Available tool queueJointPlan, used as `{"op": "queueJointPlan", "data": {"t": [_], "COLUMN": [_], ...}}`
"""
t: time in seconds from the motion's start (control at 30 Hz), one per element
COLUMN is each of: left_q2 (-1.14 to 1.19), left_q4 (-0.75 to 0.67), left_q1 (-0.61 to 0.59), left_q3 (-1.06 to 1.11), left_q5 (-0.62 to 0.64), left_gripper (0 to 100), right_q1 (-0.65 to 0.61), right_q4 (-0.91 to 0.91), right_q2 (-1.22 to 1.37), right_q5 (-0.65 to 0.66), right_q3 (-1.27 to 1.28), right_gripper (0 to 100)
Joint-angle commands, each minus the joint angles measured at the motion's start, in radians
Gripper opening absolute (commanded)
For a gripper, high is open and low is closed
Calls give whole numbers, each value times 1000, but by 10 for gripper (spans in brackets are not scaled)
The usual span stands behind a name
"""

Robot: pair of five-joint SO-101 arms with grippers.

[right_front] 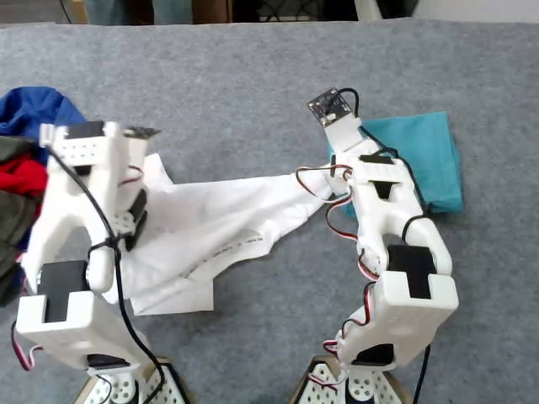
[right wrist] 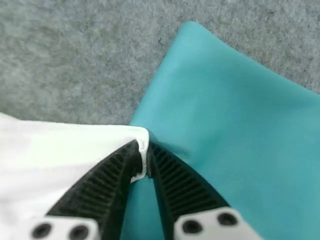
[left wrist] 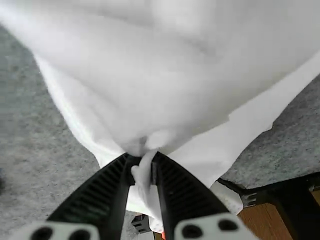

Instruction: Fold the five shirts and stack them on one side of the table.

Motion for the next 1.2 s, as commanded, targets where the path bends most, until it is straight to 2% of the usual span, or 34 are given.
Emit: {"op": "queueJointPlan", "data": {"t": [0.0, 0.17, 0.43, 0.83, 0.97, 1.1, 1.17], "left_q2": [-44, -222, -506, -634, -654, -649, -628], "left_q4": [37, 37, 35, 37, 35, 26, -43], "left_q1": [-82, -133, -220, -447, -417, -229, -117], "left_q3": [-96, -76, -136, -329, -286, -217, -180], "left_q5": [3, -60, -80, -81, -77, -29, 23], "left_gripper": [28, 28, 27, 27, 28, 29, 30], "right_q1": [-18, -18, -18, -18, -18, -18, -18], "right_q4": [-8, -8, -8, -8, -8, 14, 23], "right_q2": [2, 4, 4, 7, 7, 4, 4], "right_q5": [8, 8, 8, 31, 35, 34, 31], "right_q3": [-41, -41, -42, -45, -41, -42, -42], "right_gripper": [14, 14, 14, 14, 14, 14, 14]}}
